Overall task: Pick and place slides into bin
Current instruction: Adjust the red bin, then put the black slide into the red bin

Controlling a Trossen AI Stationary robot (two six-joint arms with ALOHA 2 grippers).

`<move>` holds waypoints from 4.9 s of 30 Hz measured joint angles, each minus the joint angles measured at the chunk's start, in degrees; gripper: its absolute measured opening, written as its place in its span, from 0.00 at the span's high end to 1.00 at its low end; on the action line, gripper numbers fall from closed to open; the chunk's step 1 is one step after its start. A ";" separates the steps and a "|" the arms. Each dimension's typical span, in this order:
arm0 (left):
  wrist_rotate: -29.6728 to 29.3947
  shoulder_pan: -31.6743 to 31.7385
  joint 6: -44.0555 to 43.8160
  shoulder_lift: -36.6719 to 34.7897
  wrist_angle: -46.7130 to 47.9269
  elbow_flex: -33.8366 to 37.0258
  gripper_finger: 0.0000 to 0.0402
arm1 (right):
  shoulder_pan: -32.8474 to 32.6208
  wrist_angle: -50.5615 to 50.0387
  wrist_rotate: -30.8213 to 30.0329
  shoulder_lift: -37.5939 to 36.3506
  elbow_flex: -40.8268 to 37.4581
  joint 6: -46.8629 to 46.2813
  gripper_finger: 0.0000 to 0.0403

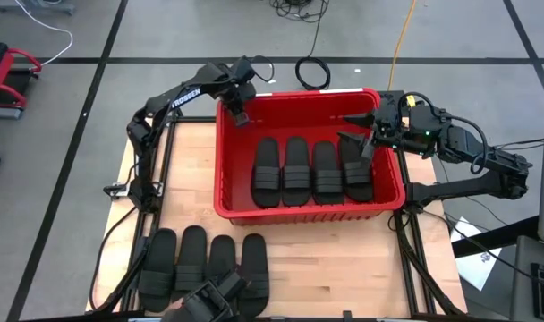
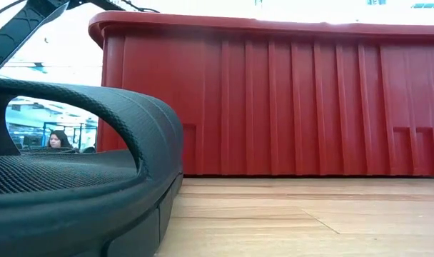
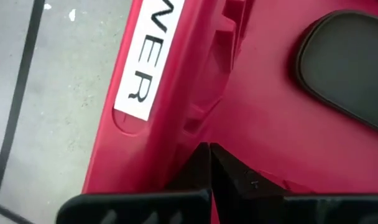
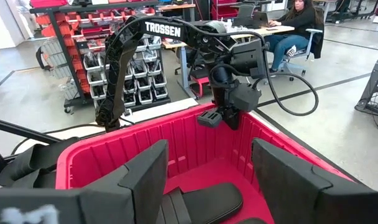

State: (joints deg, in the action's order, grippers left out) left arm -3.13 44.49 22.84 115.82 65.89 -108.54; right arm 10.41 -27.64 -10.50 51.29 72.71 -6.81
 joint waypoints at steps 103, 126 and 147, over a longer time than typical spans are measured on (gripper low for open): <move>-16.45 -42.01 -39.42 -95.46 -45.99 67.55 0.97 | -27.02 10.85 27.30 32.23 8.07 -12.28 0.45; -16.45 -42.01 -27.99 -95.46 -45.96 67.55 0.99 | -30.40 29.64 23.98 57.25 8.02 -13.72 0.41; -16.31 -42.01 -30.07 -95.46 -44.61 67.55 0.98 | -35.83 30.49 3.06 59.55 8.11 -3.26 0.41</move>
State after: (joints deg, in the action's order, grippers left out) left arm -19.43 2.48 -7.22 20.36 21.28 -40.99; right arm -25.41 2.85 -7.44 110.84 80.82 -10.06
